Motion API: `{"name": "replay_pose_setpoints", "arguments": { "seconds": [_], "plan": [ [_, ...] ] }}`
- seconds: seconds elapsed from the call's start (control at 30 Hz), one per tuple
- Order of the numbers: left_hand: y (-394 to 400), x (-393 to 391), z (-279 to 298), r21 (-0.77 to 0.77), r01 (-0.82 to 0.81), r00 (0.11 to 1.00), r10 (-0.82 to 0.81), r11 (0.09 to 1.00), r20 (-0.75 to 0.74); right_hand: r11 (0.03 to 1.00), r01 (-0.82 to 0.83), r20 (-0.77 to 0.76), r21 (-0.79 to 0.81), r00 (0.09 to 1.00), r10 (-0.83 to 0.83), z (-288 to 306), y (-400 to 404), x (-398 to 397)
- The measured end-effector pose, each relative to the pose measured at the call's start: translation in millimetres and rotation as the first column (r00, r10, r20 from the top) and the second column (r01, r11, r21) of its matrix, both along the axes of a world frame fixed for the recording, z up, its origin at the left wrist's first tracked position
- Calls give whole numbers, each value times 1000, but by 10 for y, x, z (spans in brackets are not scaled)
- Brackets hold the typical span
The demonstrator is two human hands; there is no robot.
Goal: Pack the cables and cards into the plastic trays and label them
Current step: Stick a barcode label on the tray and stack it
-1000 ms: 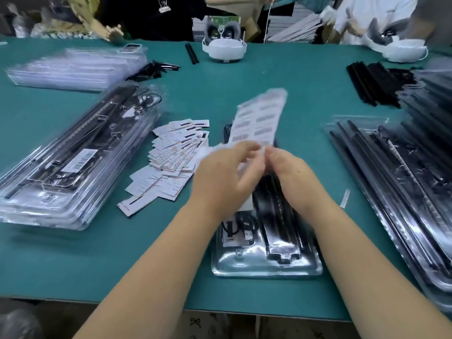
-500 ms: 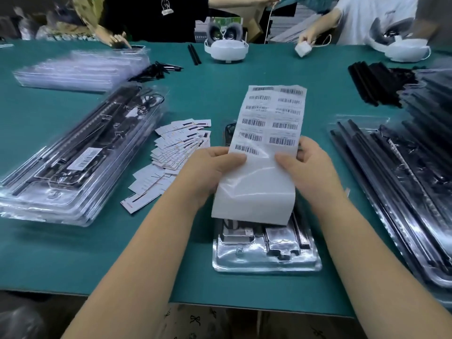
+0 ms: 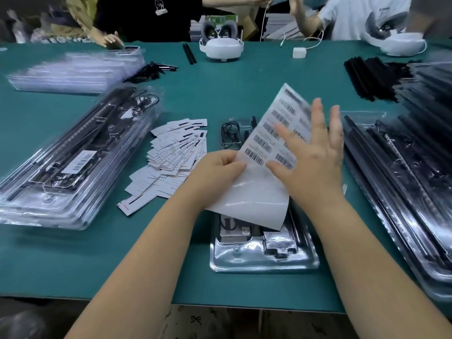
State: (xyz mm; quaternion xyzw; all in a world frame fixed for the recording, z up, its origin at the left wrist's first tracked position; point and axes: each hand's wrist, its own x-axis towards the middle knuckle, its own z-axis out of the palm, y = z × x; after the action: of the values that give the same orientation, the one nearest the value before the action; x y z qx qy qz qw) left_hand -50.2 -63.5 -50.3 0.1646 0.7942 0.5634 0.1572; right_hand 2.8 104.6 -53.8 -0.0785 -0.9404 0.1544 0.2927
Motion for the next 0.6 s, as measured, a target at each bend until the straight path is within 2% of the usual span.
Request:
{"name": "replay_pose_setpoints", "arguments": {
  "seconds": [0.07,0.13,0.23,0.43,0.6],
  "plan": [
    [-1,11,9,-33,64,996,-66,997,-67,984,-137,-5,-115,990,138,15,-8,4],
    [-8,20,19,3,136,987,-136,991,-87,927,-262,9,-267,962,274,4,-36,8],
    [-25,25,29,91,188,981,-183,978,-58,840,-324,-27,-435,937,348,-11,-35,-2],
    [-21,16,9,51,184,982,-181,982,-59,813,-385,-48,-436,912,406,-34,-37,-19],
    [-25,1,-2,-29,148,985,-150,989,-89,803,-323,-51,-501,937,346,-61,-19,-44]
  ]
}}
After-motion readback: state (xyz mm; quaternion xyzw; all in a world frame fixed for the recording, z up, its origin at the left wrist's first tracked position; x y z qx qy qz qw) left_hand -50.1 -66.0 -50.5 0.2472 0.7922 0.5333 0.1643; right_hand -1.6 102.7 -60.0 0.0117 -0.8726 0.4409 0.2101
